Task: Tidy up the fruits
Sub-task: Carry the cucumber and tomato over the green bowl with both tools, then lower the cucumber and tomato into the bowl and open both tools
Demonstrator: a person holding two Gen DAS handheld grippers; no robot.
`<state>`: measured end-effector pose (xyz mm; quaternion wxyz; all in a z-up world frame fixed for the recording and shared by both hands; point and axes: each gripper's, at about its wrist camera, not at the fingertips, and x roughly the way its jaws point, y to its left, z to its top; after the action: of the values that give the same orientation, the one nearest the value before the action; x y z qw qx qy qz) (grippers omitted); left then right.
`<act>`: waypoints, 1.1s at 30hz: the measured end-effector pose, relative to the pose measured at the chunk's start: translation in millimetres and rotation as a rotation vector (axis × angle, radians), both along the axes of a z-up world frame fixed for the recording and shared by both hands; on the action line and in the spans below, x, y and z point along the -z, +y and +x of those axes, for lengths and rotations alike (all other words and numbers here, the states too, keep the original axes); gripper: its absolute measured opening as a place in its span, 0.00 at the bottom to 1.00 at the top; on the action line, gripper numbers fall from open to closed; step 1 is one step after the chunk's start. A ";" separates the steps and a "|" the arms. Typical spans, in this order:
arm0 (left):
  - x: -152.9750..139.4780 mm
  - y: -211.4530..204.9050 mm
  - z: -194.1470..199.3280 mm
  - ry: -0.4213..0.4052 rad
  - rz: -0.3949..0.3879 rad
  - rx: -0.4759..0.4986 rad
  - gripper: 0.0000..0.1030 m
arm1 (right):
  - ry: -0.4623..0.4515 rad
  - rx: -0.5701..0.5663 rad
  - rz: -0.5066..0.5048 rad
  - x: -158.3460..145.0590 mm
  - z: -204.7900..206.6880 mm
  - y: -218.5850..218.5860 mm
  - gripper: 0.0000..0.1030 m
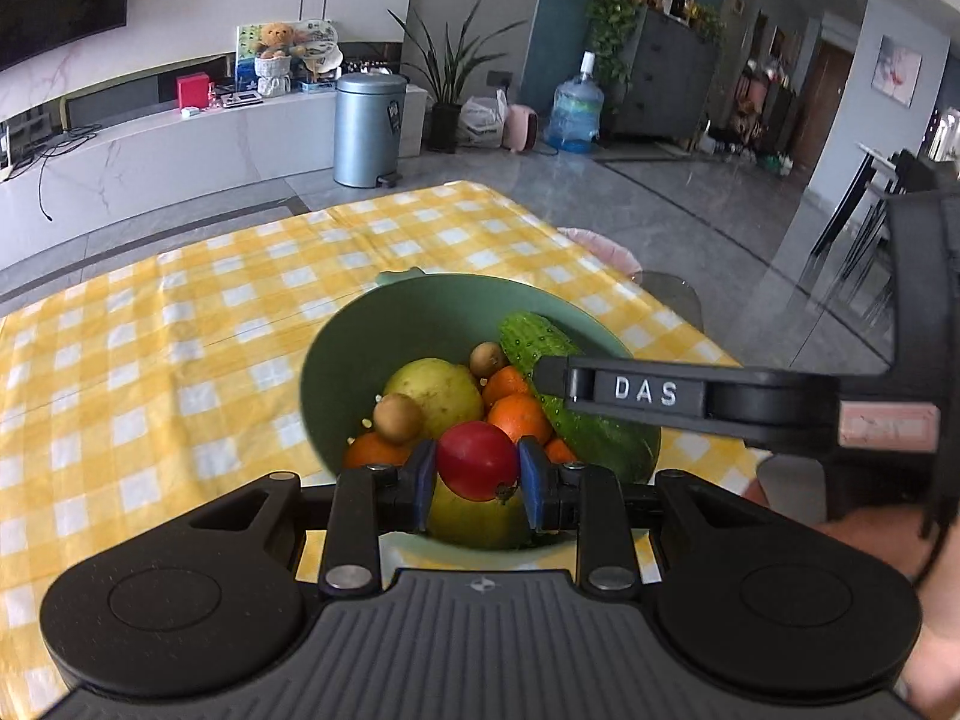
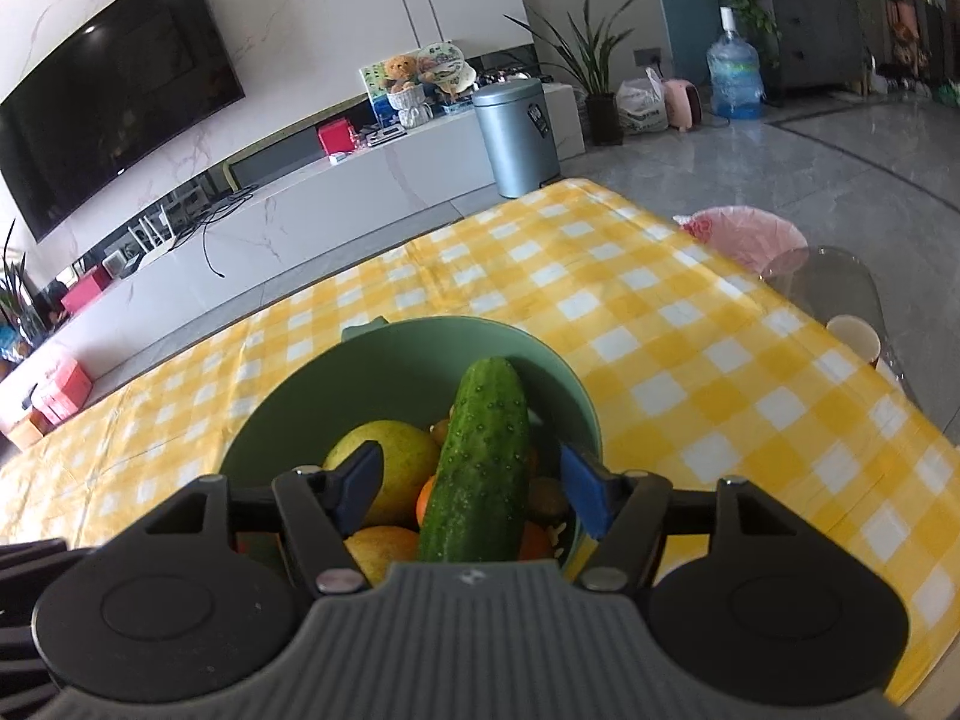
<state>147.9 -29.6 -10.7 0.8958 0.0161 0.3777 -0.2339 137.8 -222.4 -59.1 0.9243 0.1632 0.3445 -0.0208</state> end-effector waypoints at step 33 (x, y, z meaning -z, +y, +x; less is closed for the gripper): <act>-43.4 3.8 -107.2 -0.058 0.140 -0.345 0.87 | 0.103 0.072 -0.141 -45.6 -136.1 -12.4 0.83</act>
<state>40.7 -25.7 32.6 0.9298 0.0199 0.3643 -0.0493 1.7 -234.9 -13.5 0.9131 0.1090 0.3831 -0.0866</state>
